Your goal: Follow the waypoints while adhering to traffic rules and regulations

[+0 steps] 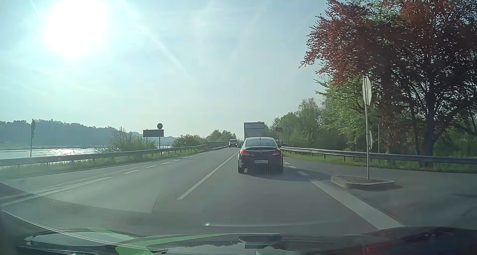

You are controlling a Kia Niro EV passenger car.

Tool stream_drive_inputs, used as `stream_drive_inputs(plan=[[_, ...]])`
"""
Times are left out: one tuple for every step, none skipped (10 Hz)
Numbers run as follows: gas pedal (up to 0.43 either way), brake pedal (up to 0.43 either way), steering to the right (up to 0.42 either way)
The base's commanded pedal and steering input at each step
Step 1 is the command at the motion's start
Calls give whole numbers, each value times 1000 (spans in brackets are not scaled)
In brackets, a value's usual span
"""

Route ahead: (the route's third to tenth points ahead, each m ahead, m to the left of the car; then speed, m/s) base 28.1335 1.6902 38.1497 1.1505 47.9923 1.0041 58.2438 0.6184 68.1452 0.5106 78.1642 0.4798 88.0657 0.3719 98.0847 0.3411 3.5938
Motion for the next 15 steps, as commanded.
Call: stream_drive_inputs(plan=[[98, 0, 0], [98, 0, 0], [98, 0, 0], [98, 0, 0], [98, 0, 0], [98, 0, 1], [98, 0, 1], [98, 0, 1], [59, 0, 1], [20, 0, 1], [20, 0, 1], [39, 0, 1], [59, 0, 2], [59, 0, 2], [59, 0, 2]])
